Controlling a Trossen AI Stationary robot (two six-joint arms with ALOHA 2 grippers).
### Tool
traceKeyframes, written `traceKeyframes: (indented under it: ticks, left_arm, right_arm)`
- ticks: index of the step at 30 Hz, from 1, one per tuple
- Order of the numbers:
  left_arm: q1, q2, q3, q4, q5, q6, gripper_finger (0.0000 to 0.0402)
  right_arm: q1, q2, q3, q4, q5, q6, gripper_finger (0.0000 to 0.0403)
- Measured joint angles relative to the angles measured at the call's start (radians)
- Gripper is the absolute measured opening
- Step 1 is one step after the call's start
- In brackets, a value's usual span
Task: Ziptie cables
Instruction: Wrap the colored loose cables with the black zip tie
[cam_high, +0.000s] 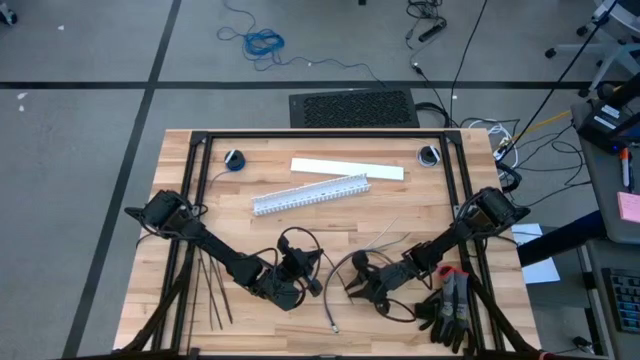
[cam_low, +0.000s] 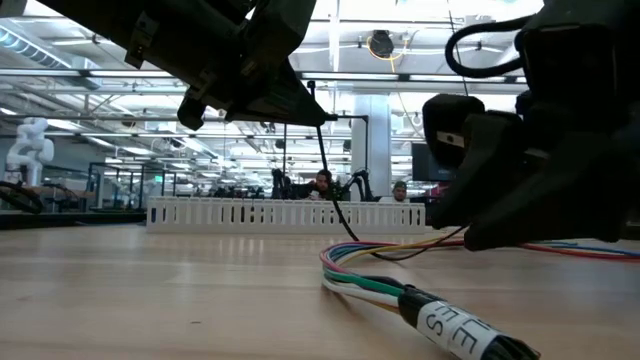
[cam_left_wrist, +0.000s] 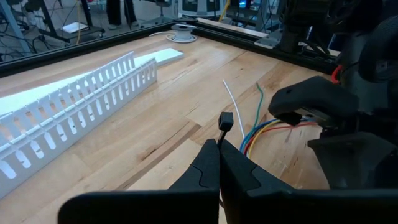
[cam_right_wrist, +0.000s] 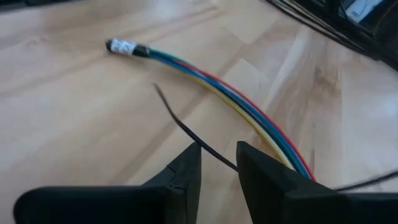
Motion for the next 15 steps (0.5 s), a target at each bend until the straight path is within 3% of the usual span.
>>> traceKeyframes:
  ticks: [15]
  left_arm:
    - [0.000, 0.000, 0.000, 0.000, 0.000, 0.000, 0.0000]
  right_arm:
    - [-0.022, 0.032, 0.022, 0.010, -0.030, 0.022, 0.0079]
